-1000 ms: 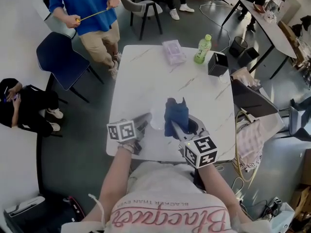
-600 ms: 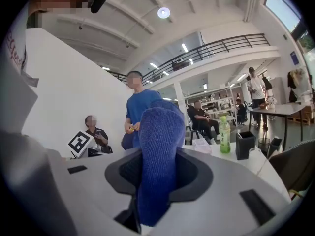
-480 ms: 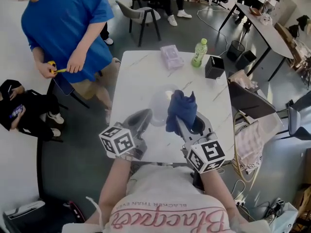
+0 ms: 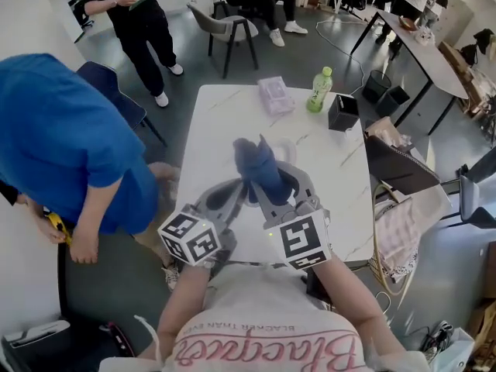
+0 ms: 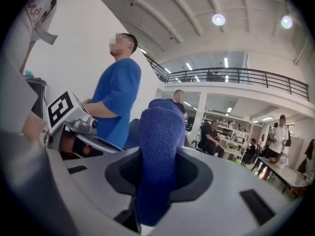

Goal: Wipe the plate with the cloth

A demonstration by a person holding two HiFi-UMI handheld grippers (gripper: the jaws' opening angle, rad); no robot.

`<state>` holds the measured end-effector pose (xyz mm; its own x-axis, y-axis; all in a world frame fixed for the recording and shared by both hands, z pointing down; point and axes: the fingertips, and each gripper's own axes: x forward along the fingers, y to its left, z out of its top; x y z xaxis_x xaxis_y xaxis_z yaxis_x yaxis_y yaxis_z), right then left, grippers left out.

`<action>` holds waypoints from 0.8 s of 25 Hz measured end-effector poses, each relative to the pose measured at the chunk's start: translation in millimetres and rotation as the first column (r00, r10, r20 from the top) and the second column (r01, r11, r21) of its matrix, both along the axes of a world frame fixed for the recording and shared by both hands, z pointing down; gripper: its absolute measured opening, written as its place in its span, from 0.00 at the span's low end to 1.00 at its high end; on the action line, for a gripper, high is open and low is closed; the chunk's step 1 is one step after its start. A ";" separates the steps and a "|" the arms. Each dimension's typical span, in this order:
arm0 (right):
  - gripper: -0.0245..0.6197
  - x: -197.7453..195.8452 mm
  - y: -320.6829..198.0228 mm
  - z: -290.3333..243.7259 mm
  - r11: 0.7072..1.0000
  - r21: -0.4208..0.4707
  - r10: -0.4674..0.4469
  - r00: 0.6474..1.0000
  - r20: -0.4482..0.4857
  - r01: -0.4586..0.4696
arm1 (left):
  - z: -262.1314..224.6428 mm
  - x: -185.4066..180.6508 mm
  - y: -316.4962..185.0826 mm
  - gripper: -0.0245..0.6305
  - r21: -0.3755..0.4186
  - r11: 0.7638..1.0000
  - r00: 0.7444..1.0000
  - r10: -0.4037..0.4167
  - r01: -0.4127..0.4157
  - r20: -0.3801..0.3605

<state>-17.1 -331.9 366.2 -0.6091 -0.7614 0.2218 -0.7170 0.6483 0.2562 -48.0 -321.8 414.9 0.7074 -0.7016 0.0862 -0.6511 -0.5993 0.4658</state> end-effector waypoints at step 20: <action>0.22 106.6 -52.2 -3.3 0.925 -0.058 0.380 0.920 0.093 -0.376 | -24.2 -13.8 1.9 0.06 0.030 0.999 0.999 -0.025 0.026 -0.035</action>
